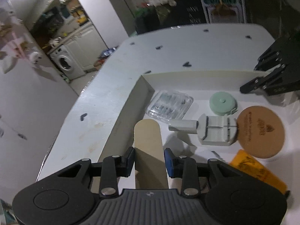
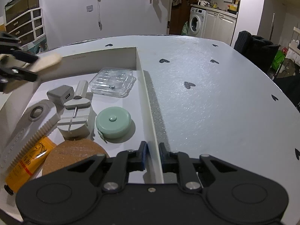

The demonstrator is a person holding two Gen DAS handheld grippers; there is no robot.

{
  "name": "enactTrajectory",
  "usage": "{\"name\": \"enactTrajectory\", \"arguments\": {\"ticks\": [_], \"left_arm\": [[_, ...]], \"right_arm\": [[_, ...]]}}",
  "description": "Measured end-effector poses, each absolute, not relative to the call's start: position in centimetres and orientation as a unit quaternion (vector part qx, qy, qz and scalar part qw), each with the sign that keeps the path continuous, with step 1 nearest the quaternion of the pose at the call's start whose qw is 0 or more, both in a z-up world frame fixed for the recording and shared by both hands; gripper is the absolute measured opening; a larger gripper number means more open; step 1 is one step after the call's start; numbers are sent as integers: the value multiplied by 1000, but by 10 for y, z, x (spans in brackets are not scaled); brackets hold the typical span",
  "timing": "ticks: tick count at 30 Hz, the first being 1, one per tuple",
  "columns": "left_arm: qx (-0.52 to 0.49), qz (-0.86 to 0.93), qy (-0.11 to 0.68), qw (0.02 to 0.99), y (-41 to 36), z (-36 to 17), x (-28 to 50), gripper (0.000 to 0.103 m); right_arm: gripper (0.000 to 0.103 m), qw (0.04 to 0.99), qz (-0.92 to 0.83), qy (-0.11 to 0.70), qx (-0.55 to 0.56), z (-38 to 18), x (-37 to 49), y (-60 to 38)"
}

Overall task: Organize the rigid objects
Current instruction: 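Carry the wooden stick into the box and release it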

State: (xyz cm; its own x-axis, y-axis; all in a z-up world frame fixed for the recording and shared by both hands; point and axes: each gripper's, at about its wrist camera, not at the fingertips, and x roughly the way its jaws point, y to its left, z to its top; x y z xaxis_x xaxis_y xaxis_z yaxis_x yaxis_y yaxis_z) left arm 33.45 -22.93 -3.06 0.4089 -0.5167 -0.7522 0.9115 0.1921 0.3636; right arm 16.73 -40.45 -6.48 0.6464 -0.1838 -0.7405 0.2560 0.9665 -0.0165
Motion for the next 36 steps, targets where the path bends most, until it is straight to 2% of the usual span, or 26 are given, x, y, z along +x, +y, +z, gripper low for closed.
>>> {"name": "enactTrajectory", "arguments": {"ticks": [7,10,11,13,22,32,36], "left_arm": [[442,-500,244,704,-250,-47,365,36],[447,-488,251,706,-249,-55,379,39],[446,-482,250,711,-248,-56,382,50],[437,-480,250,718,-244,-55,384,64],[385,-486,262,739,-228,-34,367,91],[300,-469,257,790,-195,-10,312,102],[251,-446,258,820,-178,-2,285,103]], "right_arm": [[14,907,-111,403,54,-65,167,-409],[14,907,-112,402,54,-65,167,-409],[14,907,-112,402,54,-65,167,-408],[14,907,-112,402,53,-65,167,-408],[13,907,-110,403,53,-65,167,-409],[13,909,-98,403,50,-65,167,-411],[14,911,-93,399,45,-65,169,-411]]}}
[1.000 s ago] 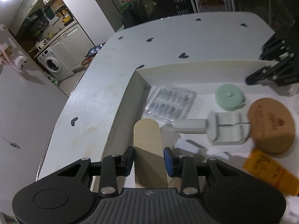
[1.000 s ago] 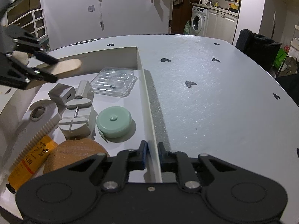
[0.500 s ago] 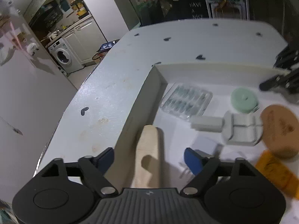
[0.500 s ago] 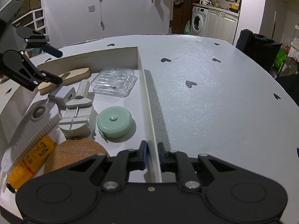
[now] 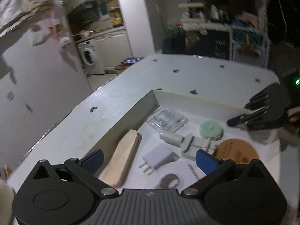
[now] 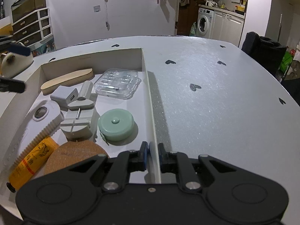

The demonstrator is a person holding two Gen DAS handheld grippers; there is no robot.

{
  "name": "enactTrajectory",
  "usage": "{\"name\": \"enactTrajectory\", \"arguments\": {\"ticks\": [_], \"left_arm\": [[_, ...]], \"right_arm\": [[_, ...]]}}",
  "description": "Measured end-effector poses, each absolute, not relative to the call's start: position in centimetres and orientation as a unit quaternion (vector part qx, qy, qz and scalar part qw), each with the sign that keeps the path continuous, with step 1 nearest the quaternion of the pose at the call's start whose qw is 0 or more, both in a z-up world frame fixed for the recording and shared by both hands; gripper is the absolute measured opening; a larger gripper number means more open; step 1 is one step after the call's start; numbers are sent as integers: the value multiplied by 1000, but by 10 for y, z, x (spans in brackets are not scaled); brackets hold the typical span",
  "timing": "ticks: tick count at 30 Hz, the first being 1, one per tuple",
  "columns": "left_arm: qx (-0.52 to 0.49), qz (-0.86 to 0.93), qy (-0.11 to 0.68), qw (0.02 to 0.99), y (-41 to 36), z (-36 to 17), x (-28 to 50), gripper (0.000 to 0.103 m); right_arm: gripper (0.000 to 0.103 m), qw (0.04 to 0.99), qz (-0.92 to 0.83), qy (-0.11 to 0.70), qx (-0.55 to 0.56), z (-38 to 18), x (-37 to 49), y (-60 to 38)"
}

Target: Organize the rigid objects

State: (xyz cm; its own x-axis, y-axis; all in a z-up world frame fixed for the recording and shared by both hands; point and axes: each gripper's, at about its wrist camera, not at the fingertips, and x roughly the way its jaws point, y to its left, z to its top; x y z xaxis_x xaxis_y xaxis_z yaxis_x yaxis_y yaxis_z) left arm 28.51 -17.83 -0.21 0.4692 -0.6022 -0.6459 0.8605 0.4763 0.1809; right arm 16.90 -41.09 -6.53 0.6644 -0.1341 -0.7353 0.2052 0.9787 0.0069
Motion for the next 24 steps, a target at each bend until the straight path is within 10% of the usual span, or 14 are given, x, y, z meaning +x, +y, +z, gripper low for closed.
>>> {"name": "enactTrajectory", "arguments": {"ticks": [24], "left_arm": [[62,-239,218,944,-107,-1,133,103]], "right_arm": [[74,969,-51,241,5,2,88,-355]]}}
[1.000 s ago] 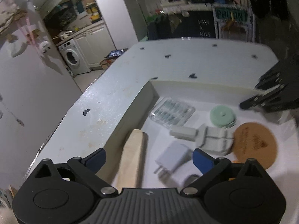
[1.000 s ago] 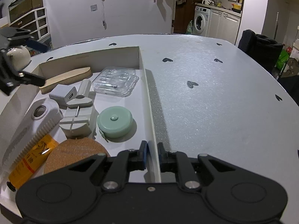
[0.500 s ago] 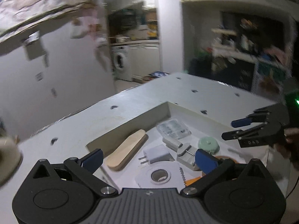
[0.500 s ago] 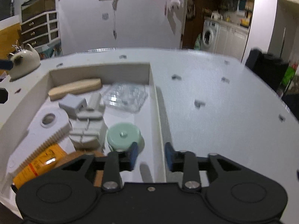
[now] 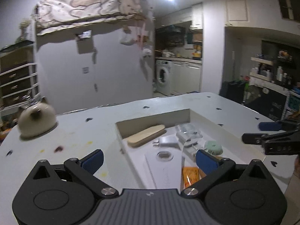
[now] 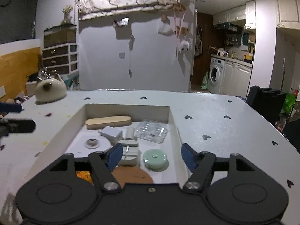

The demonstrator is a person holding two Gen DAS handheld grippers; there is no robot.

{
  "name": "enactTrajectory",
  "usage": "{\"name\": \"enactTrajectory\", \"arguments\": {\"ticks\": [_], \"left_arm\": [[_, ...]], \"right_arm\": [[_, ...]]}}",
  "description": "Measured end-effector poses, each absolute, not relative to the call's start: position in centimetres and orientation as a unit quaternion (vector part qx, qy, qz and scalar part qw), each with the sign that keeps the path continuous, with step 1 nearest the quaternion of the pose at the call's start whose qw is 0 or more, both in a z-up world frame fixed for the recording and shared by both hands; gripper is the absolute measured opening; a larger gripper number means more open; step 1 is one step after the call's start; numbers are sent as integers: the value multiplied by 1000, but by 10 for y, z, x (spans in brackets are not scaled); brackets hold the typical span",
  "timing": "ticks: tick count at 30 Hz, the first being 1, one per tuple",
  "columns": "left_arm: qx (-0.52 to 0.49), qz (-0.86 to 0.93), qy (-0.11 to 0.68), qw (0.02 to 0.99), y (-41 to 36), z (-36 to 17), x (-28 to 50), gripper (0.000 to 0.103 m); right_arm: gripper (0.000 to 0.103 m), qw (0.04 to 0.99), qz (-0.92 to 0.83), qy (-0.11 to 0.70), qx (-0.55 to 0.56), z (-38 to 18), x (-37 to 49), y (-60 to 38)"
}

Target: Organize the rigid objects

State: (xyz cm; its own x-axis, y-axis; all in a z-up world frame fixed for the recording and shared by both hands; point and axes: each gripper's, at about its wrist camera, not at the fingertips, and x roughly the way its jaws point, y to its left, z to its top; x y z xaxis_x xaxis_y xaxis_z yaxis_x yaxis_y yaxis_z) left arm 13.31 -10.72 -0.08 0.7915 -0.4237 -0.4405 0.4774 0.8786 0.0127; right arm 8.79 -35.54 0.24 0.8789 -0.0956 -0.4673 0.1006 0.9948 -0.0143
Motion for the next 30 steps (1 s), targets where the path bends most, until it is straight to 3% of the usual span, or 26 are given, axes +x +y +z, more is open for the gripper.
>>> {"name": "enactTrajectory", "arguments": {"ticks": [6,18,30], "left_arm": [[39,-209,199,957,-95,-9,92,103],[10,-168,200,965,-81,-9,53,103],[4,-140,210,968,-71,-17,31,103]], "right_arm": [[87,976,-41,215,-1,8,49,-341],[99,982,-71,175,-4,14,-9,-330],[103,985,-71,156,-11,9,-25,-321]]}}
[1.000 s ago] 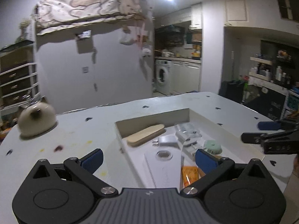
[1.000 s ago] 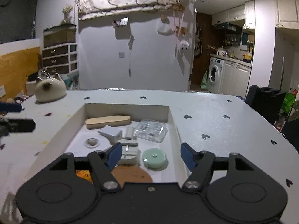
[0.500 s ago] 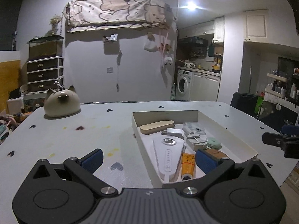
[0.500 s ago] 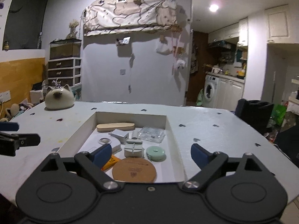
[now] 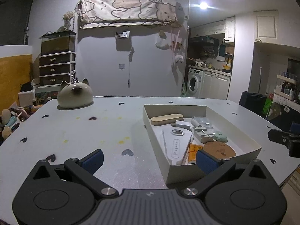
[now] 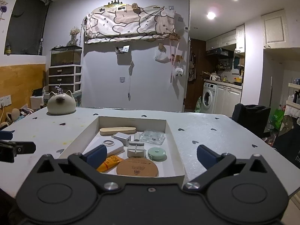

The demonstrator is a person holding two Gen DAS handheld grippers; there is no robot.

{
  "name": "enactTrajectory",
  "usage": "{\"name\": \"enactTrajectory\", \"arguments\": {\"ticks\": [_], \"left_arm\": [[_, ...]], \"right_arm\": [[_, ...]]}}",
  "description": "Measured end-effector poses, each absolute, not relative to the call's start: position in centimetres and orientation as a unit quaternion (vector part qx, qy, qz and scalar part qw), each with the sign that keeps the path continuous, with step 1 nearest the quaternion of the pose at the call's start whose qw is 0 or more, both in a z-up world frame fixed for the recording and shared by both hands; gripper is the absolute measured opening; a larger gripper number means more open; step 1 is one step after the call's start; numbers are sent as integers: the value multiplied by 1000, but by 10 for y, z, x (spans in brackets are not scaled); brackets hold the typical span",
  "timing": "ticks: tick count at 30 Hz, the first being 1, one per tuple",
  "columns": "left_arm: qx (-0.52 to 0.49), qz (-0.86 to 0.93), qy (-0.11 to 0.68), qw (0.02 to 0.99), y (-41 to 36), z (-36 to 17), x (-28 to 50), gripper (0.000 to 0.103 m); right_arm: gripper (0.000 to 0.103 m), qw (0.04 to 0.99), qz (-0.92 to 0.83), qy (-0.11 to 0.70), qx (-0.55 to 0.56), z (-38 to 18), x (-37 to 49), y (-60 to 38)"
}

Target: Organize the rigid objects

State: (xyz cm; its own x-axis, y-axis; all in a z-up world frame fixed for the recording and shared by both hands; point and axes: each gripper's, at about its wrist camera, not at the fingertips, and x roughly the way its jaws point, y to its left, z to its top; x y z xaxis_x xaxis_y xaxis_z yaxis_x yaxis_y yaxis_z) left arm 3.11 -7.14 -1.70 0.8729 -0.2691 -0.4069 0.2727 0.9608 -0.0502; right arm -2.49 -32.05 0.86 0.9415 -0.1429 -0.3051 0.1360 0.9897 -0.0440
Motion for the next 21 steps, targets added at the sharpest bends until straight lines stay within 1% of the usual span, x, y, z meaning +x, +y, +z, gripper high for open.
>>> {"name": "enactTrajectory", "arguments": {"ticks": [21], "left_arm": [[11,-130,204,970,-72,-13,25,103]], "right_arm": [[103,987,-64,149,-9,8,-31,-317]]}}
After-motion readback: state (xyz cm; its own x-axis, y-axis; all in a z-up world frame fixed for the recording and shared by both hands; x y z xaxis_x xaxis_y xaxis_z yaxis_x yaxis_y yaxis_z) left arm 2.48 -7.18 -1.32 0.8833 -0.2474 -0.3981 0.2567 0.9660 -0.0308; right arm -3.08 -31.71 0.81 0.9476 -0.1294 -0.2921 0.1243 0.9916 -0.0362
